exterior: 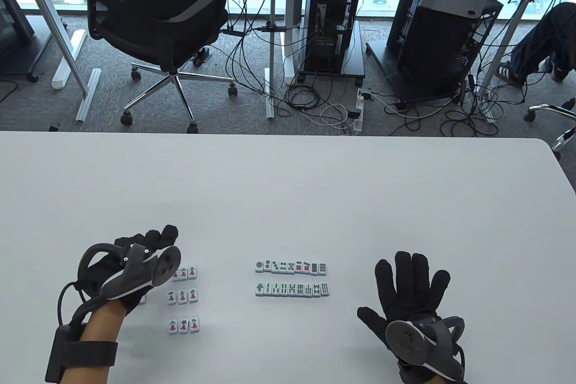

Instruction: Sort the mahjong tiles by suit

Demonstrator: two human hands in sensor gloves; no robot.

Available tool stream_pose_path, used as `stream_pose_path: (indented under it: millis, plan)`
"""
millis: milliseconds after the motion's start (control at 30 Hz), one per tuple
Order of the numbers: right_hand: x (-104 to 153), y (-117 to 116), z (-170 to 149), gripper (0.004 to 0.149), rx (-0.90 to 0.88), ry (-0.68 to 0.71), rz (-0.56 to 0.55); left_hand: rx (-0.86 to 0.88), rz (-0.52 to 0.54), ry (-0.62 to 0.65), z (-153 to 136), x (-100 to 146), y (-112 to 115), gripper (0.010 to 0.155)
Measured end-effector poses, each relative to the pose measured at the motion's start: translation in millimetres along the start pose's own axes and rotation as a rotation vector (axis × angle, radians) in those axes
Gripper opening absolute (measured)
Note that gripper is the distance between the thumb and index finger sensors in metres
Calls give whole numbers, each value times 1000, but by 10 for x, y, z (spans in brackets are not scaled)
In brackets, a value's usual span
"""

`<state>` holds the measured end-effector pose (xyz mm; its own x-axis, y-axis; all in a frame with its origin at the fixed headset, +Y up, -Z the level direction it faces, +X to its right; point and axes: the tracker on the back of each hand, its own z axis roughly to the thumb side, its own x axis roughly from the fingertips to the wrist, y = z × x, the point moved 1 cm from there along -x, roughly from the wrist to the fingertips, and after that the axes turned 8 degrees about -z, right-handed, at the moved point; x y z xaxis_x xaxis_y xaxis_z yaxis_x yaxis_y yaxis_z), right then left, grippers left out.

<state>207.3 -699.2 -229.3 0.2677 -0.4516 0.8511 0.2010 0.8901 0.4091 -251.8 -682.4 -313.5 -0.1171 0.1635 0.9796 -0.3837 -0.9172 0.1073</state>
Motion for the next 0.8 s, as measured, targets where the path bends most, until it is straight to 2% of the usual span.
stream_pose_path:
  millis: [100, 300, 500, 800]
  plan:
    - [1, 12, -6, 92, -14, -1, -4, -72, -120, 33, 154, -168, 196, 67]
    - [5, 6, -21, 92, -37, -3, -8, -79, -231, 45, 314, -350, 457, 66]
    - [2, 11, -22, 93, -37, -4, -3, -83, -295, 36, 393, -473, 600, 63]
    - [-3, 18, -23, 93, -43, -3, 5, -69, -297, 41, 447, -475, 644, 60]
